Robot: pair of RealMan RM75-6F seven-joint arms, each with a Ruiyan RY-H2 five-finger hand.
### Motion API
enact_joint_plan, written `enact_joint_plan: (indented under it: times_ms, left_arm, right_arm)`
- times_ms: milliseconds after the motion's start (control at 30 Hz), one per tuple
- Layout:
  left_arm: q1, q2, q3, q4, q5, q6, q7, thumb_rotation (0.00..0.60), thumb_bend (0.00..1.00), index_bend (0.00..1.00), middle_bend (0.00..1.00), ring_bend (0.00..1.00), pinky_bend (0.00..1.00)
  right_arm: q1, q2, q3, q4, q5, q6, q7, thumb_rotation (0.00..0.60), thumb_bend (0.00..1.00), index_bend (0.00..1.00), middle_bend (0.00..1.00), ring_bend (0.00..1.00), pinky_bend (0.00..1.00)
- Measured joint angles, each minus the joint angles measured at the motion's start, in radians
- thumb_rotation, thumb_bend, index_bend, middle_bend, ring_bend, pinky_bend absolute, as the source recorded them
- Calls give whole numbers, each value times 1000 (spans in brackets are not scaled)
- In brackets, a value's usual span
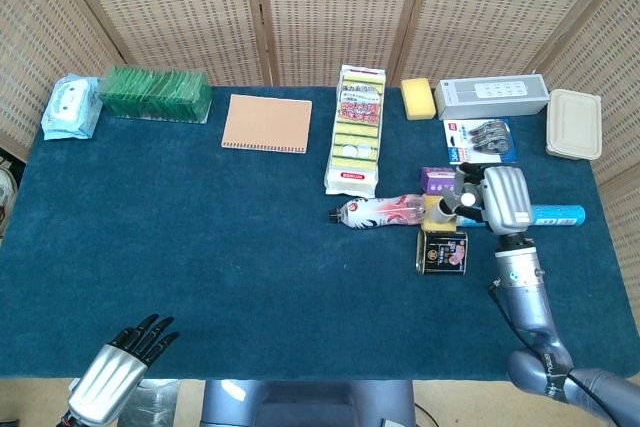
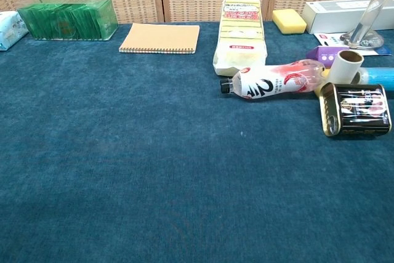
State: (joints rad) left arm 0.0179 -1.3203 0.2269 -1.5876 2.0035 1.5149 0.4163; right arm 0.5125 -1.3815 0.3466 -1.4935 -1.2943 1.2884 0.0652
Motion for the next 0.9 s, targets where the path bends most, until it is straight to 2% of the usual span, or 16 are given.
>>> enact_joint_plan:
  times_ms: [300,600,900]
  left_arm:
    - [1,1,-1,0,0,3,-1,600,281,220,177,158,387]
    - [-1,3,-3,-4,-6,-4,3,600,280,221,178,158,389]
    - [-1,3,-3,-3,-4,-4,3,600,280,221,177,158,389]
  right_arm:
    - [-8,61,-5,-35,-8,2,-40,600,422,796,951,1000,1000]
    - [-27,186,-19,-156,4,-37,-85,600,458,797,957,1000,1000]
    - [-68,442,-62,-353,-13,-142,-35,600,468,797,958,1000,1000]
